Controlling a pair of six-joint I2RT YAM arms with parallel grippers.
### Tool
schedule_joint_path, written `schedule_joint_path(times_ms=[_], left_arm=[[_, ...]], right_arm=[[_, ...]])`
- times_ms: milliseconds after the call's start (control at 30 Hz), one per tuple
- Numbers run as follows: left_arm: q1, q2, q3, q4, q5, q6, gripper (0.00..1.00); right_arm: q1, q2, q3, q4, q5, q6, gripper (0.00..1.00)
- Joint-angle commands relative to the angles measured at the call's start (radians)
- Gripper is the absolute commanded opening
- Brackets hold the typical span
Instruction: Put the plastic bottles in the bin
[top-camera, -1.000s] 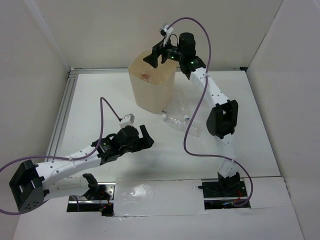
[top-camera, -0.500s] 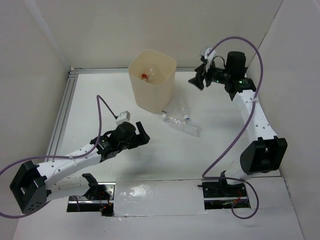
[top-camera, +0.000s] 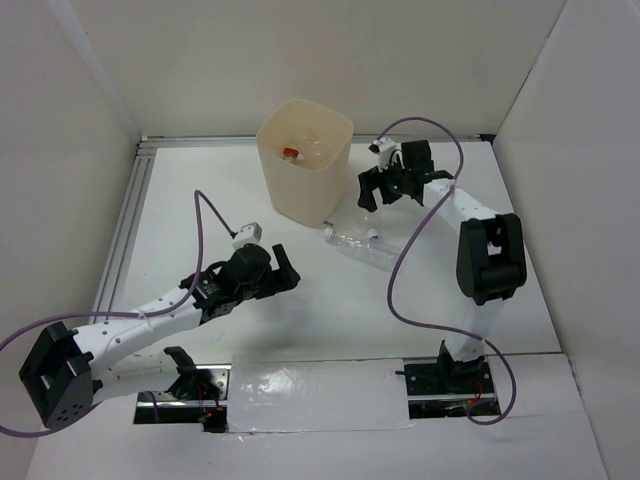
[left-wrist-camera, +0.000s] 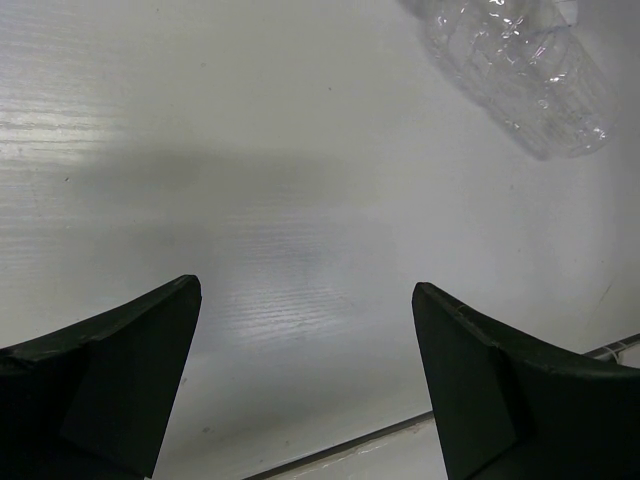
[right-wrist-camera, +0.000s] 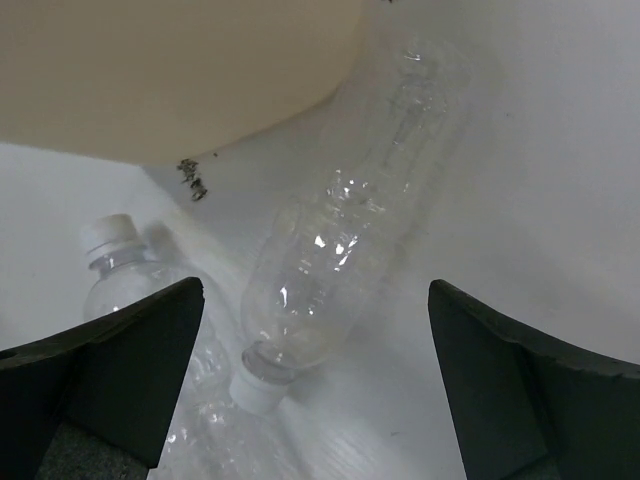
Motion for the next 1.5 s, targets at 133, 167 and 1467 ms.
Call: schedule_joint_path(times_ms=[133,167,1467], left_arm=[[0.004,-0.043,-0.011,-0.023,-0.006,-0.031,1.0],[0.004,-0.043,-0.011,-0.023,-0.006,-0.031,1.0],[-0.033,0.039,0.021,0.081,0.022,0.009,1.0]], right_arm=[[0.031,0.153,0.092,0.134,0.094,0.107,1.0],[0.031,0.185,0.093,0.134,0.094,0.116,1.0],[0.194,0.181,0.655,0.315,-0.159,0.252,0.63]])
